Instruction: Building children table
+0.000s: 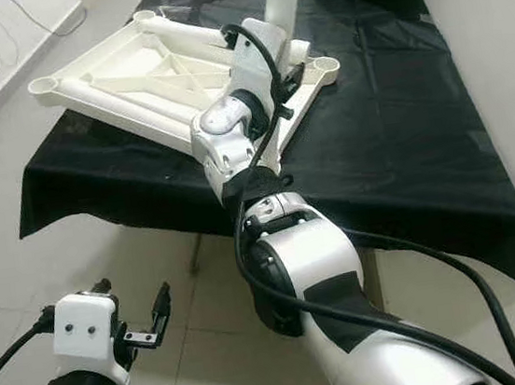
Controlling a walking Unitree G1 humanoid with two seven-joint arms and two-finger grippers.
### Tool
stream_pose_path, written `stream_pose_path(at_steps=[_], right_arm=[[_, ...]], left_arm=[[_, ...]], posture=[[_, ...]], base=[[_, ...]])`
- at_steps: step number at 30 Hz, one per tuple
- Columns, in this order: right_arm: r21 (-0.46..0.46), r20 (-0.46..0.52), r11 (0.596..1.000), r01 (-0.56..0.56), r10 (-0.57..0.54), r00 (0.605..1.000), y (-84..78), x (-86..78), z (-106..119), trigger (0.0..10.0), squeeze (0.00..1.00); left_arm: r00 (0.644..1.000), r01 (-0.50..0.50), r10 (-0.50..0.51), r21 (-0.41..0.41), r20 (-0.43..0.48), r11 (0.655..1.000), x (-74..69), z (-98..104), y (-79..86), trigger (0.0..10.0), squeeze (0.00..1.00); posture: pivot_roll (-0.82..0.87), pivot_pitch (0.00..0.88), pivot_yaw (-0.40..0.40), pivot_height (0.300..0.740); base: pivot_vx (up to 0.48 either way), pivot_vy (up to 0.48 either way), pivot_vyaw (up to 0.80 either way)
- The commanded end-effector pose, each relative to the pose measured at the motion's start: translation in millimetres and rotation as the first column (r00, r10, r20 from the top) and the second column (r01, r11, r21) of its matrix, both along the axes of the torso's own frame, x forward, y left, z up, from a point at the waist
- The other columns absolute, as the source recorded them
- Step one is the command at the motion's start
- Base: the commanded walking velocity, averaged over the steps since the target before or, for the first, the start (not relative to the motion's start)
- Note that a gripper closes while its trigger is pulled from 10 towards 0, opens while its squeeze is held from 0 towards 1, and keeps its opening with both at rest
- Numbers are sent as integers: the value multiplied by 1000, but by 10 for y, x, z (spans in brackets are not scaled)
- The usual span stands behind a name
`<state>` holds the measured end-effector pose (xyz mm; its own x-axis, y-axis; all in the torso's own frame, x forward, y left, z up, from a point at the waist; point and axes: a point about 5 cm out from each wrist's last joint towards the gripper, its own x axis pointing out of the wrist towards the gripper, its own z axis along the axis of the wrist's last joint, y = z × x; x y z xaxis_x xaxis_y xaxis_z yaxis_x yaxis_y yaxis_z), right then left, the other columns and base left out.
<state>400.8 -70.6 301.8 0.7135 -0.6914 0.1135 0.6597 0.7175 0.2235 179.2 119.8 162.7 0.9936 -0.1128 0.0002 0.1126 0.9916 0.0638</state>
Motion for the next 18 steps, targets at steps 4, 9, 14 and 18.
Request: stream_pose_path(at_steps=[4,9,14,18], right_arm=[[158,-168,972,172,-145,975,-371,15,-392,10000,0],[146,-151,952,270,-248,957,-573,3,-352,10000,0],[101,-140,950,295,-280,950,-631,6,-261,10000,0],[89,-139,958,273,-260,956,-581,13,-243,10000,0]], left_arm=[[1000,-1,1,5,-7,1000,-22,-2,-9,10000,0],[1000,-1,1,3,-10,1000,-23,-9,-24,10000,0],[1000,6,-6,-8,-9,1000,-4,-6,-56,10000,0],[1000,23,-23,-19,-8,1000,4,-2,-88,10000,0]], posture=[[146,242,-77,740],[146,247,-74,740],[147,246,-72,740],[140,246,-72,740]], base=[[0,0,0],[0,0,0],[0,0,0],[0,0,0]])
